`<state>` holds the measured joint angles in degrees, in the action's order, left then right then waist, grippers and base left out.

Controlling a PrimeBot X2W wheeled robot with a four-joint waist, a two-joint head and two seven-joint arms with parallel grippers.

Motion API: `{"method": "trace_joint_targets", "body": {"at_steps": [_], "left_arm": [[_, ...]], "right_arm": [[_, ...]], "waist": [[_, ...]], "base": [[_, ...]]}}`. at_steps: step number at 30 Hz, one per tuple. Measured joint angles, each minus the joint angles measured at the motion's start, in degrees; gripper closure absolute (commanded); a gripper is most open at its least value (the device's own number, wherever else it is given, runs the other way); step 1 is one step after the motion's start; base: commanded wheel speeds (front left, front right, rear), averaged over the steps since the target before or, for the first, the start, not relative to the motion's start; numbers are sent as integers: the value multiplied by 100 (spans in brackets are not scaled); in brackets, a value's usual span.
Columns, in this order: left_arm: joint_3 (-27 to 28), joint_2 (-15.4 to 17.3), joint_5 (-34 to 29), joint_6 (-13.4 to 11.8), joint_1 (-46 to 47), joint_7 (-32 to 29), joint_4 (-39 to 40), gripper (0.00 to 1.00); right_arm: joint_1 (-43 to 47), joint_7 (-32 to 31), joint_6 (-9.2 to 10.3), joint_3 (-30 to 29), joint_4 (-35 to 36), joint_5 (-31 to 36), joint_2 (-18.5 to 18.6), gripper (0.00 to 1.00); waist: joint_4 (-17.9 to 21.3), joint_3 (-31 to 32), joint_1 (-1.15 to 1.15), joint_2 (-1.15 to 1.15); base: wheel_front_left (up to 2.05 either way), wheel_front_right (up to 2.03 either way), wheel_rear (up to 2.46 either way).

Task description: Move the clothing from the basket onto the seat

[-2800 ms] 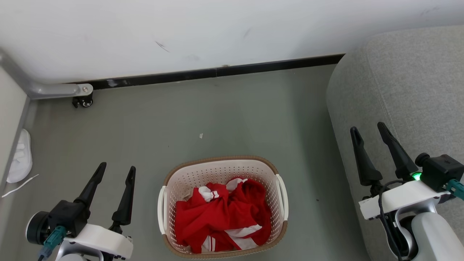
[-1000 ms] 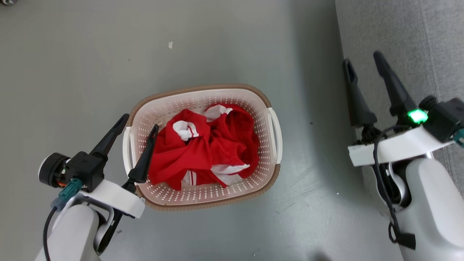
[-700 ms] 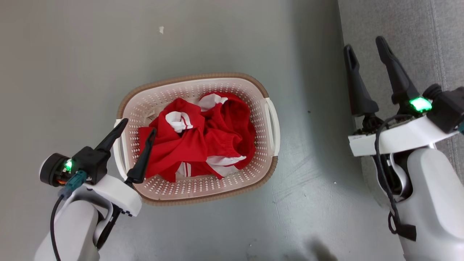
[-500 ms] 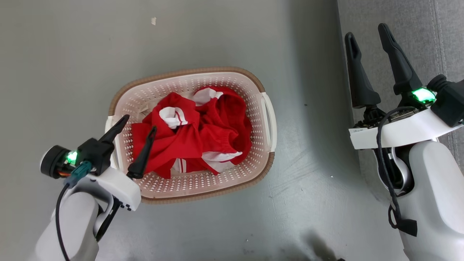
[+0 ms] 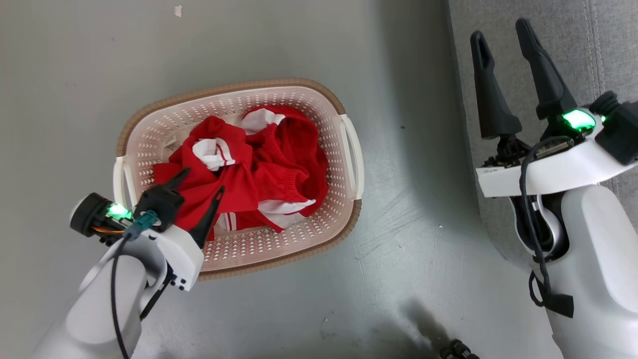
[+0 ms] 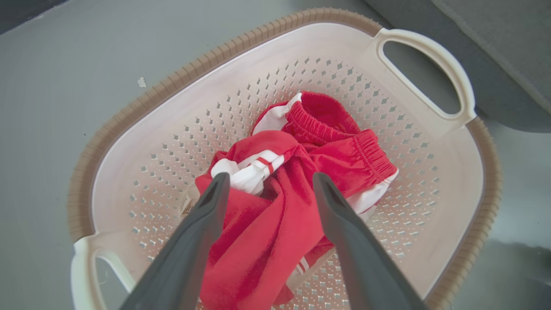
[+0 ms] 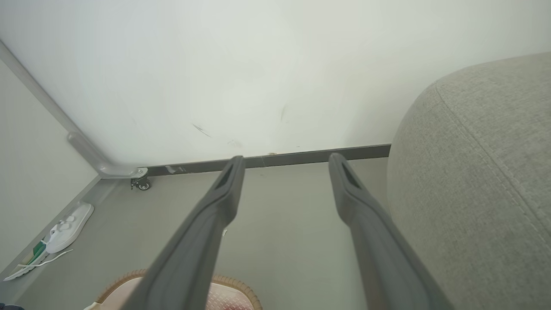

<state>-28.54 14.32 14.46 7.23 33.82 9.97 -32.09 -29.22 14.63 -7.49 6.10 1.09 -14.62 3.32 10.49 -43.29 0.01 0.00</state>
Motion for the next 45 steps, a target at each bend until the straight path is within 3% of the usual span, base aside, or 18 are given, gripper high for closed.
{"method": "trace_joint_targets", "body": {"at_steps": [7, 35, 44, 45], "left_arm": [[-250, -172, -8, 0, 261, -189, -443, 0], [-703, -339, -338, -63, 1191, -849, -2080, 0], [-709, -192, -410, -160, 1412, -1194, -2646, 0], [-705, -169, -410, -159, 1425, -1192, -2683, 13]], "right_arm": [[-65, 0, 0, 53, 2, -105, -1, 0], [-284, 0, 0, 328, 74, -550, -15, 0], [-296, 0, 0, 385, 102, -604, -23, 0], [-296, 0, 0, 387, 102, -605, -24, 0]], "waist": [[114, -104, 0, 0], [560, -551, 0, 0], [666, -602, 0, 0], [672, -600, 0, 0]], "base": [[0, 0, 0], [0, 0, 0], [0, 0, 0], [0, 0, 0]]}}
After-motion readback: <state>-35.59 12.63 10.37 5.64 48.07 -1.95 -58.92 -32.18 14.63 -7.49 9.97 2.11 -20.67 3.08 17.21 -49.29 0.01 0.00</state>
